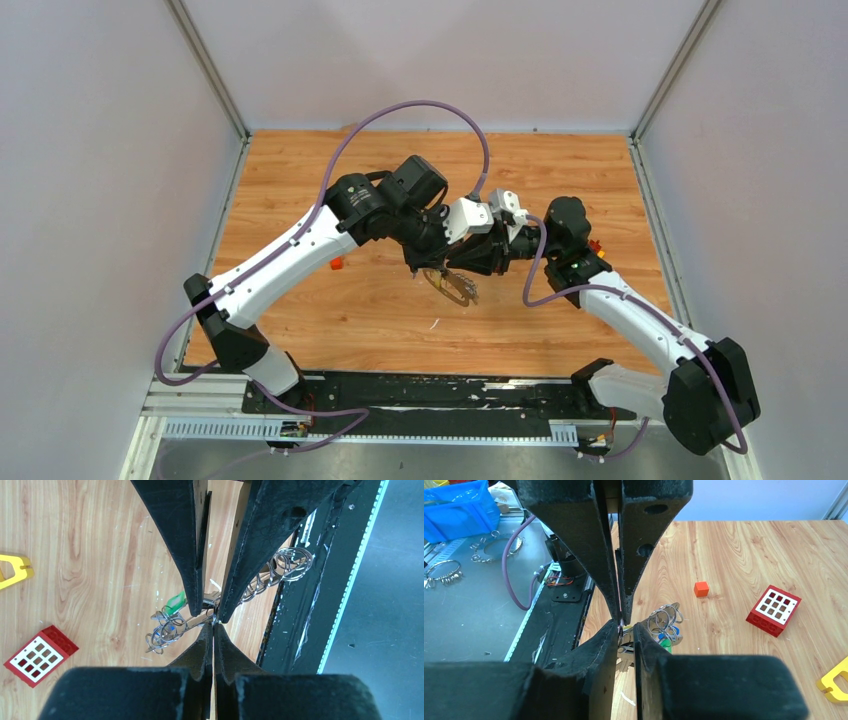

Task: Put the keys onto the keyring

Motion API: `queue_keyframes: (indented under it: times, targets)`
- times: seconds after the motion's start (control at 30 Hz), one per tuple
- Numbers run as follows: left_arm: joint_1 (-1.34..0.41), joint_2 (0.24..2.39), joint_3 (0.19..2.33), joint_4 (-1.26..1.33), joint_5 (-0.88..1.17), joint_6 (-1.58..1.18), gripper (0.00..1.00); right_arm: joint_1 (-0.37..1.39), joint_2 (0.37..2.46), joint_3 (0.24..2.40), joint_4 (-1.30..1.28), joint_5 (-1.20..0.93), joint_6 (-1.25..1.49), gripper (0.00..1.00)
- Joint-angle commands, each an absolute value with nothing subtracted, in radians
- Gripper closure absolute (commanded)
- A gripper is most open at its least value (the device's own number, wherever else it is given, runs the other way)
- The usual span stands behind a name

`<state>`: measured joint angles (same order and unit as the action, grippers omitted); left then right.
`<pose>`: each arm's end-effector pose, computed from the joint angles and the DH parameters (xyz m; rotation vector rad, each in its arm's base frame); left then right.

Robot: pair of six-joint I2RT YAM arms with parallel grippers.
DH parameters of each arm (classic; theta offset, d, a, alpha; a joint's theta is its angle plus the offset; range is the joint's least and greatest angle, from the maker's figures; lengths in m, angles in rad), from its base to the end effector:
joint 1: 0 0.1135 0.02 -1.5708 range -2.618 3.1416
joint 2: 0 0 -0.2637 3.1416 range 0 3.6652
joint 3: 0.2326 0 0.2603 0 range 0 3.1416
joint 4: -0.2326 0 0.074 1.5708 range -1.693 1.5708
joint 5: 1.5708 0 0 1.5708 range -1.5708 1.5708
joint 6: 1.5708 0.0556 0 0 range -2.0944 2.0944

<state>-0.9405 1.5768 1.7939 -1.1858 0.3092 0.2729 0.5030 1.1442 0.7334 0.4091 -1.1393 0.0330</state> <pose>0.1796 -0.2749 0.3857 1.5846 2.0627 -0.6468 0.2072 0.1717 0.3073 -1.2467 1.2014 1.2865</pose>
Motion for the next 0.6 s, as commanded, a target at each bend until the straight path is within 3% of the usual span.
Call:
queue_keyframes:
  times: [0.0,0.57]
  targets:
    - [-0.945,1.533,1.799,-1.138,0.345,0.256,1.00,0.519,1.154,0.744,0.426,-1.157,0.032,0.82]
    - [-0.945,1.538,1.798,-1.132,0.350,0.255,1.00,0.537,1.162,0.755,0.412,-1.160,0.026,0.83]
